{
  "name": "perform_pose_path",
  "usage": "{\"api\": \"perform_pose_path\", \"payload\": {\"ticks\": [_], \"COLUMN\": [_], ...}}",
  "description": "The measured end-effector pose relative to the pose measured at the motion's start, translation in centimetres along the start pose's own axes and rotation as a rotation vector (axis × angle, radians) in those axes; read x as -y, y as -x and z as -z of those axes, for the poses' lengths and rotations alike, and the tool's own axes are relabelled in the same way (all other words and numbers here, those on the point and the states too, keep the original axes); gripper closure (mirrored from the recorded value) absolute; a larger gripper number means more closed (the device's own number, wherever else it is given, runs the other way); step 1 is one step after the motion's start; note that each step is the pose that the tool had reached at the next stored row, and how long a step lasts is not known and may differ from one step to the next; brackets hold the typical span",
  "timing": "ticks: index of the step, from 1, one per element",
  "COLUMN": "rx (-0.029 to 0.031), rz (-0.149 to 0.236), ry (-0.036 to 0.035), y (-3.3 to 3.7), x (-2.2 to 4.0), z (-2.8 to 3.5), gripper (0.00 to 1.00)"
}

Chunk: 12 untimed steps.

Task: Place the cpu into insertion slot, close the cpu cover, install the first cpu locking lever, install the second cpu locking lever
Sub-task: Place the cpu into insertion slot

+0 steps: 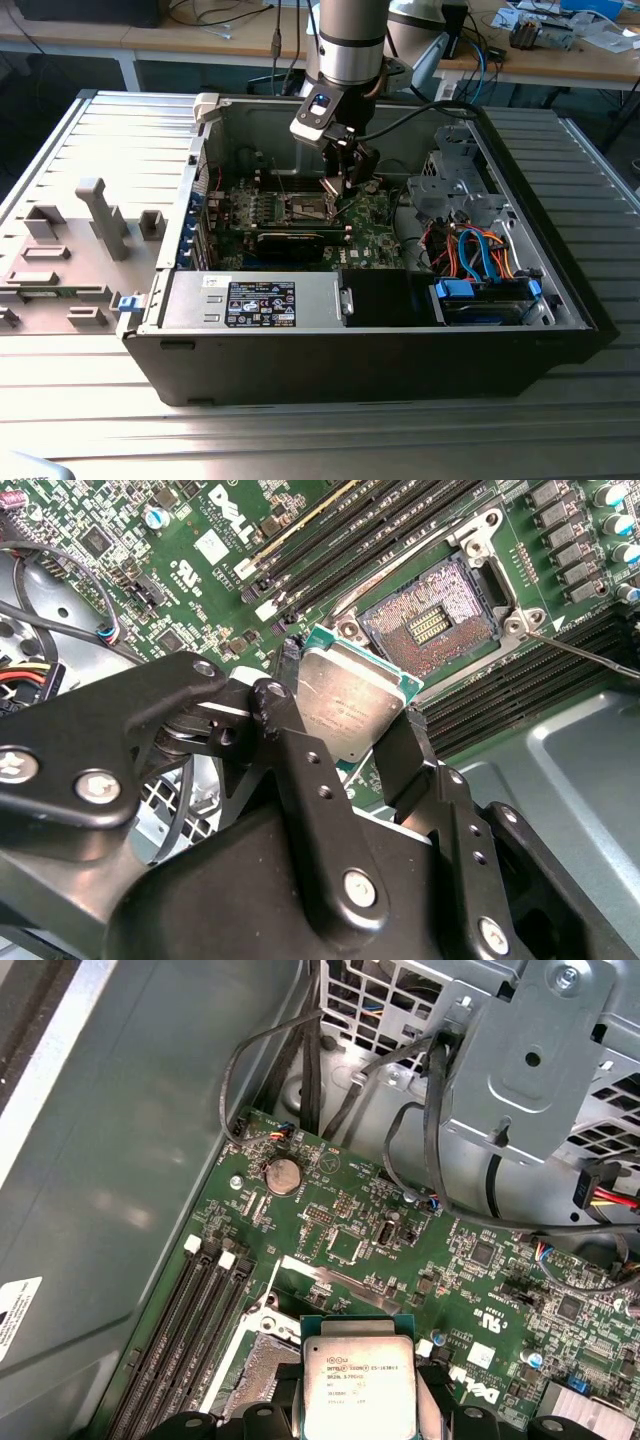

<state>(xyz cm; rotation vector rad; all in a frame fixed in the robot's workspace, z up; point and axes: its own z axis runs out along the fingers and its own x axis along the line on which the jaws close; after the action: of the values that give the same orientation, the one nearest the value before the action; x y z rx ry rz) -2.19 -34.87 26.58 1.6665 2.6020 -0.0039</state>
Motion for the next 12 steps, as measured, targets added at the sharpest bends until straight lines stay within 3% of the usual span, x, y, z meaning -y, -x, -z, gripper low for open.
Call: {"api": "perform_pose_path", "payload": {"ticks": [12], "rx": [0.0002], "rz": [-0.014], "ry": [-0.0008], "y": [0.00], "x": [0.00], "z": [-0.01], "gripper": [0.46]}}
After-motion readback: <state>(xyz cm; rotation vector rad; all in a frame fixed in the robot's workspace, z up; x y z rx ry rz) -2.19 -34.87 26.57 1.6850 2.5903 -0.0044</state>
